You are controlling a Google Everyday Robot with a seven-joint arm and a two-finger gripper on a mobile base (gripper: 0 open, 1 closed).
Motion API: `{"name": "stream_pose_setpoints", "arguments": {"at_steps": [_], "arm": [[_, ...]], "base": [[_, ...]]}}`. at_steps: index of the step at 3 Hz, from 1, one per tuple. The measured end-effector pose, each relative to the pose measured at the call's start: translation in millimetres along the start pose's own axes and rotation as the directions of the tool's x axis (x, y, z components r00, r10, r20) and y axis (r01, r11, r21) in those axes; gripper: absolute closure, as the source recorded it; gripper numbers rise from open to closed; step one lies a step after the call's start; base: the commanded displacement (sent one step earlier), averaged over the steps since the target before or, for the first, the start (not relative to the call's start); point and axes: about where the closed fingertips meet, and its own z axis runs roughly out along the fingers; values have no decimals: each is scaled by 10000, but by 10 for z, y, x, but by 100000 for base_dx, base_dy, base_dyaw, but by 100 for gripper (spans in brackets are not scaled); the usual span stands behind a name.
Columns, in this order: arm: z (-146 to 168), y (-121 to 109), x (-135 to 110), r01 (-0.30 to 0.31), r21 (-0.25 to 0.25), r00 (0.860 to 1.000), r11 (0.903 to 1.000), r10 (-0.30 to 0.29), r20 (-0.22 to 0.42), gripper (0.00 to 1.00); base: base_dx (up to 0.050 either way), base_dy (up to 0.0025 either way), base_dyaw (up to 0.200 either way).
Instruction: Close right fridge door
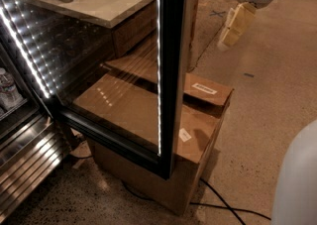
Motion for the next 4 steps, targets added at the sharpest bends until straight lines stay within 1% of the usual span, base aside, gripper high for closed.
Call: {"name": "stream_pose_setpoints", "arguments": {"at_steps": [1, 2, 4], "arm": [[0, 0, 0, 1, 0, 10000, 10000, -1, 0, 0], [115, -33, -101, 235, -113, 9997, 9997, -235, -49, 0], [490, 2, -457, 1048, -605, 9937, 9927, -1069, -338, 0]], "base": [[0, 0, 0], [0, 0, 0], [0, 0, 0]]}}
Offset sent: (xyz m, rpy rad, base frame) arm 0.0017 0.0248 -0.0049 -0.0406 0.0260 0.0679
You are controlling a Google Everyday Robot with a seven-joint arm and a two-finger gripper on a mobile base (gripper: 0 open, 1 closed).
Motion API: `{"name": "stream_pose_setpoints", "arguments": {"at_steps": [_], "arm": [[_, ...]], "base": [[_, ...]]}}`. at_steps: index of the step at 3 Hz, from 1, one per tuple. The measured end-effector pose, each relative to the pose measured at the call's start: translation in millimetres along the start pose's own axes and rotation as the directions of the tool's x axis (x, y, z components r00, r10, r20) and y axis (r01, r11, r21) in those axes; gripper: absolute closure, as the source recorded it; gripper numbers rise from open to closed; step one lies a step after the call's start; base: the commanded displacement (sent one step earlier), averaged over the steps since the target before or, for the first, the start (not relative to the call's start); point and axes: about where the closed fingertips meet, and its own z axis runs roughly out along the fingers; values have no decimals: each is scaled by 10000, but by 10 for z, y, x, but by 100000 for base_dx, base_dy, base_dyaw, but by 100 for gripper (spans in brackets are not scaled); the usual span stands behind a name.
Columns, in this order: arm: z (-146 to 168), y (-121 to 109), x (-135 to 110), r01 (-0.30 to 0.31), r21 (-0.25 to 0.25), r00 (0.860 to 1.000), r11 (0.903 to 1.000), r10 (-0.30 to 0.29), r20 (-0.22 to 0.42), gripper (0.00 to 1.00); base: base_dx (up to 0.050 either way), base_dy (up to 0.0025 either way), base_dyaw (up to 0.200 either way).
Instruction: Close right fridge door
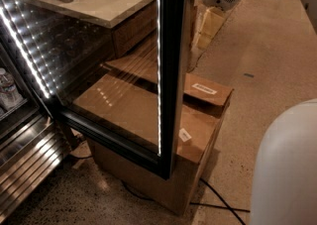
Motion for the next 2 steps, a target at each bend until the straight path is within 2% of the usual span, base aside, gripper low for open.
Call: {"name": "stream_pose_setpoints", "arguments": {"at_steps": [1, 2], "arm": [[0, 0, 0, 0, 0, 10000, 10000, 0, 0, 0], [0, 0, 0, 0, 0, 10000, 10000, 0, 0, 0]], "base": [[0, 0, 19200], [-2349, -184, 17406]]}}
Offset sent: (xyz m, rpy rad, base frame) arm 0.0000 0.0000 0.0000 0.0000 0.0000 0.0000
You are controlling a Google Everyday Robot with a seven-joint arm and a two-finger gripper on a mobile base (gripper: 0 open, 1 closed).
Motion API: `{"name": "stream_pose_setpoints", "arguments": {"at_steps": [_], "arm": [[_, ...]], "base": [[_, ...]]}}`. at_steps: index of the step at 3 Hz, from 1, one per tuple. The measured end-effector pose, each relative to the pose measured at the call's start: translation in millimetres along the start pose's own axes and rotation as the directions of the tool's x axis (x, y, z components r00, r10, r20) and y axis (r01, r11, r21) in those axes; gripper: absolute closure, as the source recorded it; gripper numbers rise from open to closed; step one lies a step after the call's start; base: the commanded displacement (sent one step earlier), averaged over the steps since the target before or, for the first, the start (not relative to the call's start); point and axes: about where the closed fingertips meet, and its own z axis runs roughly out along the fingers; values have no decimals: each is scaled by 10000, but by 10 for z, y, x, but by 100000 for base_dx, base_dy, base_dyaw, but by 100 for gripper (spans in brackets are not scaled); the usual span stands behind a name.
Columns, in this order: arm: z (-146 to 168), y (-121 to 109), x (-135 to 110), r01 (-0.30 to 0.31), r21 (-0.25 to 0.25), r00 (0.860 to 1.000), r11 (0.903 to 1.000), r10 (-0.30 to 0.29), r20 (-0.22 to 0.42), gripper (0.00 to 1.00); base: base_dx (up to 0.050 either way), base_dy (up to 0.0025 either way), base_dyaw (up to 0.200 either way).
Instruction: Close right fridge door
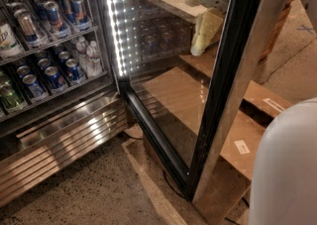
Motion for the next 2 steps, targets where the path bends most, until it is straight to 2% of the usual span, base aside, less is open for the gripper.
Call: {"name": "stream_pose_setpoints", "arguments": {"at_steps": [2], "arm": [[0, 0, 0, 0, 0, 10000, 10000, 0, 0, 0]], "base": [[-2337, -210, 17626]]}}
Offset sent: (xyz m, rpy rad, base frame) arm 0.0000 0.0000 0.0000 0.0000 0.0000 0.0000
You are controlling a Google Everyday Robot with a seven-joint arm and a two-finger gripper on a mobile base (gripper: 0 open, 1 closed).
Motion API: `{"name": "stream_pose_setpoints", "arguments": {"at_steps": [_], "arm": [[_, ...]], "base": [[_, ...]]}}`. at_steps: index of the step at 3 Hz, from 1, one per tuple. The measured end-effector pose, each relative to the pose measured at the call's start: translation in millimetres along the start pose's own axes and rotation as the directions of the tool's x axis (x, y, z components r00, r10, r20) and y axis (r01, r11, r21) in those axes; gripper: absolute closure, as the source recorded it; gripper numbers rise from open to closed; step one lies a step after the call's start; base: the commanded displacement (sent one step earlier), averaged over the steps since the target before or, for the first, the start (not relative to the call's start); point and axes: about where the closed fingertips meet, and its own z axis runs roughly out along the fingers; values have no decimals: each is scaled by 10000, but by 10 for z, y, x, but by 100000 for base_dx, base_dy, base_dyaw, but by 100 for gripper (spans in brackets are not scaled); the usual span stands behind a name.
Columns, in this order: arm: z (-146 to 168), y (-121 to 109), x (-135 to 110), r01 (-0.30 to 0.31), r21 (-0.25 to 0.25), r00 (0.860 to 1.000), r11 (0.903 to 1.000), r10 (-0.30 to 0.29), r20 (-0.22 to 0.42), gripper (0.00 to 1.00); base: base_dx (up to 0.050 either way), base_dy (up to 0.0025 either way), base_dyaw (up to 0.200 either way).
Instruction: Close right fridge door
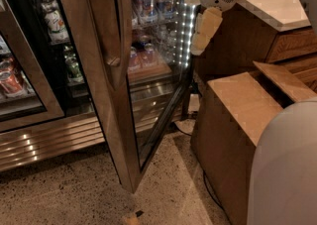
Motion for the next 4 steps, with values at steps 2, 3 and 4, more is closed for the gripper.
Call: {"name": "stream_pose_setpoints", "arguments": {"at_steps": [2, 3, 4], "arm": [[0, 0, 0, 0, 1, 10000, 10000, 0, 1, 0], [1, -1, 0, 0, 1, 10000, 10000, 0, 1, 19], [1, -1, 0, 0, 1, 10000, 10000, 0, 1, 42]], "base": [[-1170, -102, 8794], [0, 0, 0], [0, 0, 0]]}}
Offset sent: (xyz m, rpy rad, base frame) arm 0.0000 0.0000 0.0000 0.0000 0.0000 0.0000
